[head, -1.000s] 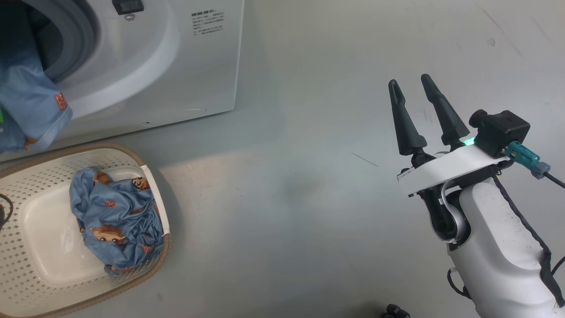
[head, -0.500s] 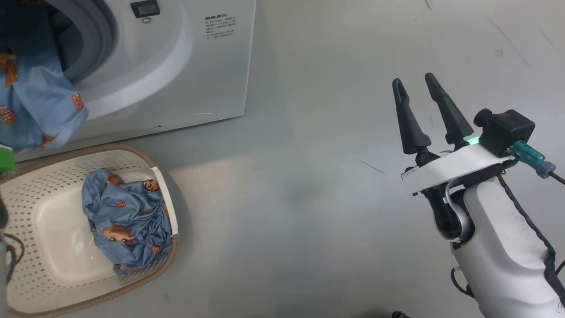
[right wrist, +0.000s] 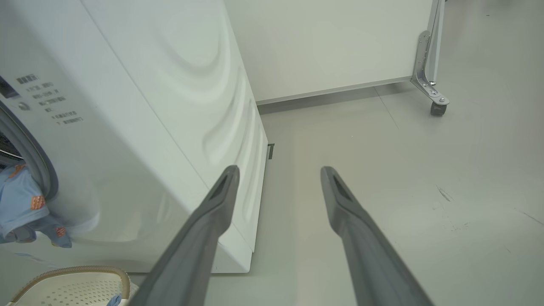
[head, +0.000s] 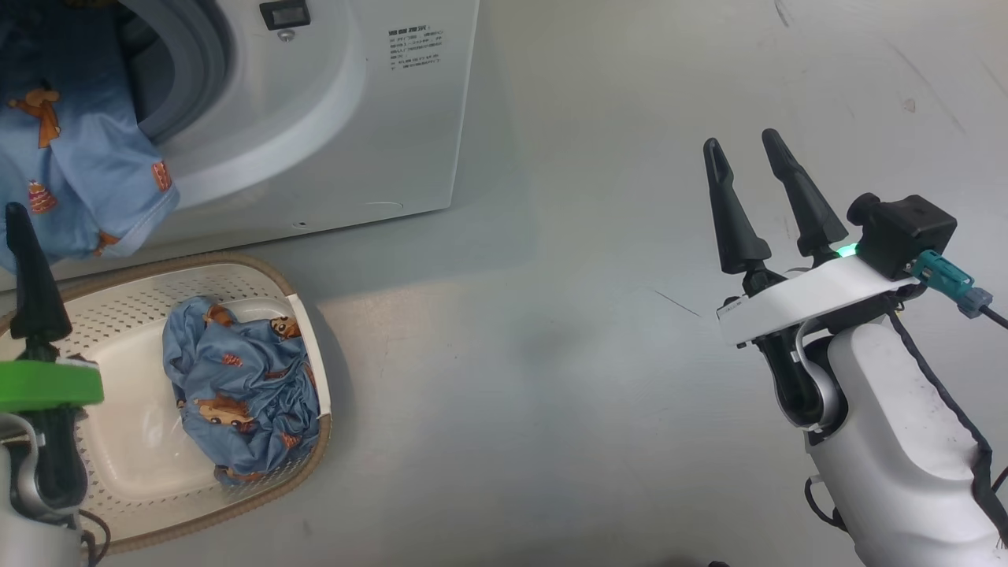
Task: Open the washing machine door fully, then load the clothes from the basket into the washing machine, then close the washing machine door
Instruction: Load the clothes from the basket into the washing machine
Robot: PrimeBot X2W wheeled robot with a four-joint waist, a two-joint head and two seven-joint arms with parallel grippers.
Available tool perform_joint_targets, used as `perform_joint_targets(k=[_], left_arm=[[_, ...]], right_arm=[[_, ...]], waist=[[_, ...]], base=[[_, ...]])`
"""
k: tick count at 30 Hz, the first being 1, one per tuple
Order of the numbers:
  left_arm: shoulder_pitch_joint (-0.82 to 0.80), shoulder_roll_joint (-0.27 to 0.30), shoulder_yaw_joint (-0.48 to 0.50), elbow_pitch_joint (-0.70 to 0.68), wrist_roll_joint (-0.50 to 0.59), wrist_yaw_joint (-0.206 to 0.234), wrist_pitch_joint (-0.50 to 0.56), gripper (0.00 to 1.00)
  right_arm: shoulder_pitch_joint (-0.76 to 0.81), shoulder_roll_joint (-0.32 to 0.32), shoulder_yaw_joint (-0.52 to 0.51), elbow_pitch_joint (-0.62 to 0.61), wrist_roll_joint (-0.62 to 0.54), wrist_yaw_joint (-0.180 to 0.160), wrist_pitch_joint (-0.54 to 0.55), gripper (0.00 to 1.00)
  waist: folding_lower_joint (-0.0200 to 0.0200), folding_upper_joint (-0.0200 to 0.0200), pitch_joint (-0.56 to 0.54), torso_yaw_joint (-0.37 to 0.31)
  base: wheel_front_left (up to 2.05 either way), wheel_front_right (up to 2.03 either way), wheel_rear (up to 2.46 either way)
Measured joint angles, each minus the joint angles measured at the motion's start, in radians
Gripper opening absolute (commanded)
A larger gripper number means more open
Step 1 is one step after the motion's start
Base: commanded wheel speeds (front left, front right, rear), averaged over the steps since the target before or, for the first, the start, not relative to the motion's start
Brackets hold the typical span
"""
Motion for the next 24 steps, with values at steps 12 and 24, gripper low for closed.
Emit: perform_joint_targets(k=[12,24], left_arm=[[0.16,-0.038,-0.003,-0.056,0.027,0.0,0.0,1.0],[0.184,-0.057,0.002,-0.108,0.041,0.0,0.0,1.0]], right_arm=[[0.0,-0.006,0.004,-0.003,0.001,0.0,0.0,1.0],[0.0,-0.009,0.004,-0.003,0.001,0.0,0.0,1.0]], waist=[[0.0,0.0,0.005,0.001],[0.0,0.0,0.008,0.006]], base=[[0.0,0.0,0.0],[0.0,0.0,0.0]])
